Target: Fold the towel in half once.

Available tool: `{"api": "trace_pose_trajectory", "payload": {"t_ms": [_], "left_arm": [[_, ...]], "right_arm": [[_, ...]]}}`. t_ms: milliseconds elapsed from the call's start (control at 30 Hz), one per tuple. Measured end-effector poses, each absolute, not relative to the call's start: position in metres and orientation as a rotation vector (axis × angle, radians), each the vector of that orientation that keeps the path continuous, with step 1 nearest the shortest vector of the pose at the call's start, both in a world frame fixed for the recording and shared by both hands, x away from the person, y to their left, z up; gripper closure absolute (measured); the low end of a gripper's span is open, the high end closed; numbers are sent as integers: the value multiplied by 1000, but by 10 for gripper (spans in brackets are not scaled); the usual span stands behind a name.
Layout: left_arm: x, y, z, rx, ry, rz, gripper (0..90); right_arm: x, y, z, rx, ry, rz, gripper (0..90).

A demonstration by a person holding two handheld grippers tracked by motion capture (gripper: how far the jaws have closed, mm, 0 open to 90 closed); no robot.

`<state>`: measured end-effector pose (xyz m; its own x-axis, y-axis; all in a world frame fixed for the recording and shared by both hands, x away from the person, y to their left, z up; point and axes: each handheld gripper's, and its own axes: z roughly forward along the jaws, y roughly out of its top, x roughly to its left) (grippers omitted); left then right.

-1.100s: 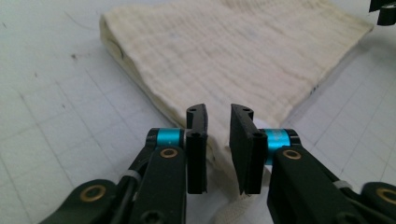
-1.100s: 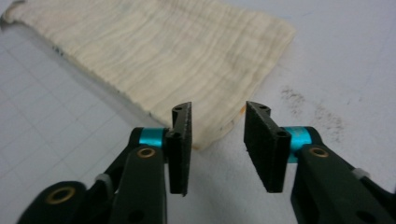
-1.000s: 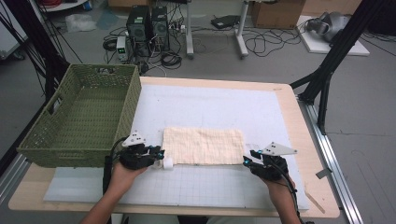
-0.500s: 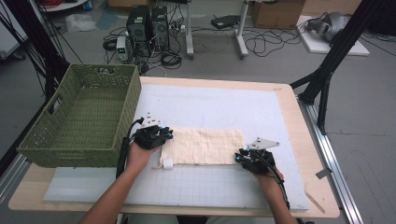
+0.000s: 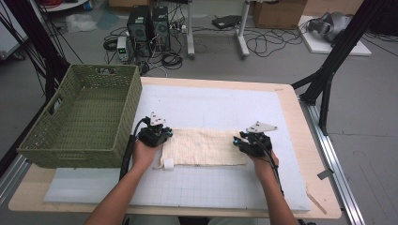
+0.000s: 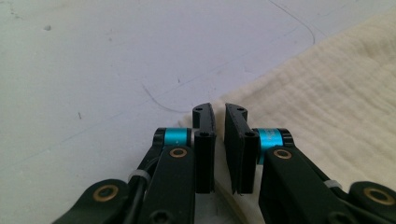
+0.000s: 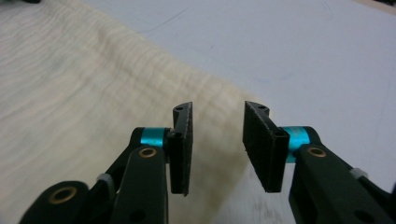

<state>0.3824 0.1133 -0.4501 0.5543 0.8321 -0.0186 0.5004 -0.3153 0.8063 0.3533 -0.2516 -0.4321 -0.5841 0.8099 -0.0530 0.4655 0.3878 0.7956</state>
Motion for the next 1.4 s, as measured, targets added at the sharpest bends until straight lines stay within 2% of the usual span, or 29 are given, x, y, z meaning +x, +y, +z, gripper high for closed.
{"api": "trace_pose_trajectory", "payload": {"t_ms": [133,267,433,467,567,667,867,933,1133,1400], "left_arm": [[382,114,-450,1969,1082,516,817],[381,116,-450,1972,1083,516,821],[380,117,-450,1960,1089,511,819],[380,119,-450,1953,1091,502,806],[377,126,-448,1905,1094,467,689],[374,132,-443,1846,1071,435,507],[363,136,-428,1754,983,394,287],[360,135,-426,1756,966,389,186],[347,139,-421,1713,872,360,172],[342,143,-414,1686,854,374,174]], "right_arm": [[374,-241,-440,1109,2244,990,722],[379,-251,-445,1188,2217,941,766],[375,-264,-444,1261,2177,980,731],[373,-265,-442,1248,2165,1002,718],[363,-271,-433,1200,2143,1060,661],[354,-277,-425,1173,2113,1085,557],[333,-291,-415,1149,2069,1145,332],[327,-295,-414,1146,2067,1146,263],[314,-305,-415,1146,2039,1165,115],[310,-306,-418,1124,2057,1159,115]]}}
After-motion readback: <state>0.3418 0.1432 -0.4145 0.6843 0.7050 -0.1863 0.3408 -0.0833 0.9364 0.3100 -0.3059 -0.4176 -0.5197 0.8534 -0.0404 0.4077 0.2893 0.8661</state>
